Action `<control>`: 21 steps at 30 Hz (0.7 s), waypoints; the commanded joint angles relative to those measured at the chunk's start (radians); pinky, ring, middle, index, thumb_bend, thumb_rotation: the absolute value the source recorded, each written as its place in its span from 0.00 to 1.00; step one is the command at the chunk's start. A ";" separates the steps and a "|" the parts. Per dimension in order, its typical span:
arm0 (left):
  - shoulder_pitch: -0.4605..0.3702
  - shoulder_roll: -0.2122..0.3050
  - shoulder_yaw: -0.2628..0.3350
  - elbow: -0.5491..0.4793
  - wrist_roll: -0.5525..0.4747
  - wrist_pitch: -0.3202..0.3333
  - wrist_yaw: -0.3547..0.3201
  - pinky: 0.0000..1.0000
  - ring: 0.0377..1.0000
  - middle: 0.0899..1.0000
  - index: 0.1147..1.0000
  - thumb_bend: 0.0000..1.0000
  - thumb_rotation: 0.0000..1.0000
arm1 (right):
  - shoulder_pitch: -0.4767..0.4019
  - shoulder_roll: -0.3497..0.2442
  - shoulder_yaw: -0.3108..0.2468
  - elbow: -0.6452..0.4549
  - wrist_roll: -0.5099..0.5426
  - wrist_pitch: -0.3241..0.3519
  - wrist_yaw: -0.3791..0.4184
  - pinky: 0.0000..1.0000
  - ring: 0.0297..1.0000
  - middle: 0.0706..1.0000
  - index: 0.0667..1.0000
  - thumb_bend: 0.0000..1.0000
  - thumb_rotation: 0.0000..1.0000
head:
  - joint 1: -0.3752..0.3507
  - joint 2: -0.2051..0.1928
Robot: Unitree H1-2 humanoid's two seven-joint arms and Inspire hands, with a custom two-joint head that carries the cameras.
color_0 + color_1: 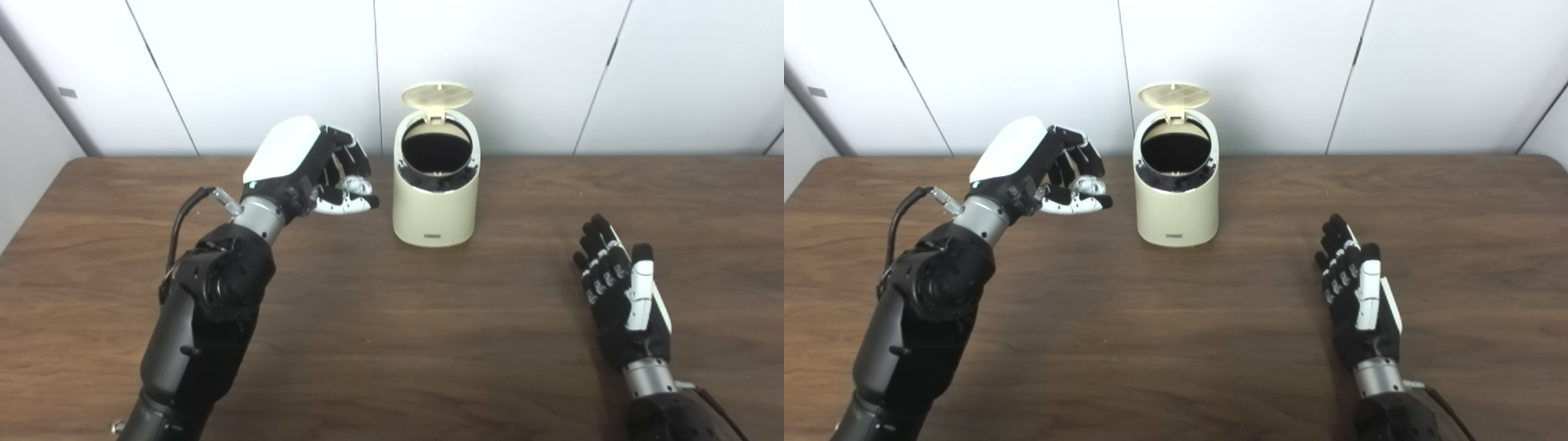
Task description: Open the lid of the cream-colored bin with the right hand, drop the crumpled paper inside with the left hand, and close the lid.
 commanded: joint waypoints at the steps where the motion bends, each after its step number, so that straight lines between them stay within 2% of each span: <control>1: -0.055 0.007 0.004 -0.009 0.001 -0.023 0.026 0.39 0.36 0.43 0.43 0.48 0.00 | 0.005 0.007 0.006 -0.020 -0.006 0.000 -0.009 1.00 1.00 0.96 0.93 0.54 1.00 | -0.001 -0.003; 6: -0.062 0.004 -0.001 0.002 -0.007 -0.037 0.036 0.38 0.37 0.43 0.42 0.47 0.00 | 0.005 0.012 0.006 -0.022 -0.016 -0.004 -0.011 1.00 1.00 0.96 0.94 0.55 1.00 | -0.008 -0.014; 10: -0.081 -0.006 -0.009 0.004 0.005 -0.023 0.033 0.36 0.36 0.42 0.43 0.47 0.00 | 0.006 0.017 0.008 -0.018 -0.020 -0.010 -0.011 1.00 0.99 0.95 0.93 0.55 1.00 | -0.020 -0.026; 14: -0.099 -0.011 -0.019 0.016 0.017 -0.032 0.043 0.40 0.37 0.44 0.43 0.48 0.00 | 0.006 0.020 0.007 -0.012 -0.015 -0.012 -0.008 1.00 1.00 0.95 0.93 0.55 1.00 | -0.024 -0.035; 21: -0.142 -0.035 -0.038 0.068 0.023 -0.038 0.078 0.35 0.36 0.45 0.43 0.47 0.00 | 0.004 0.020 0.001 0.009 0.007 -0.021 -0.001 1.00 1.00 0.96 0.95 0.54 1.00 | -0.028 -0.037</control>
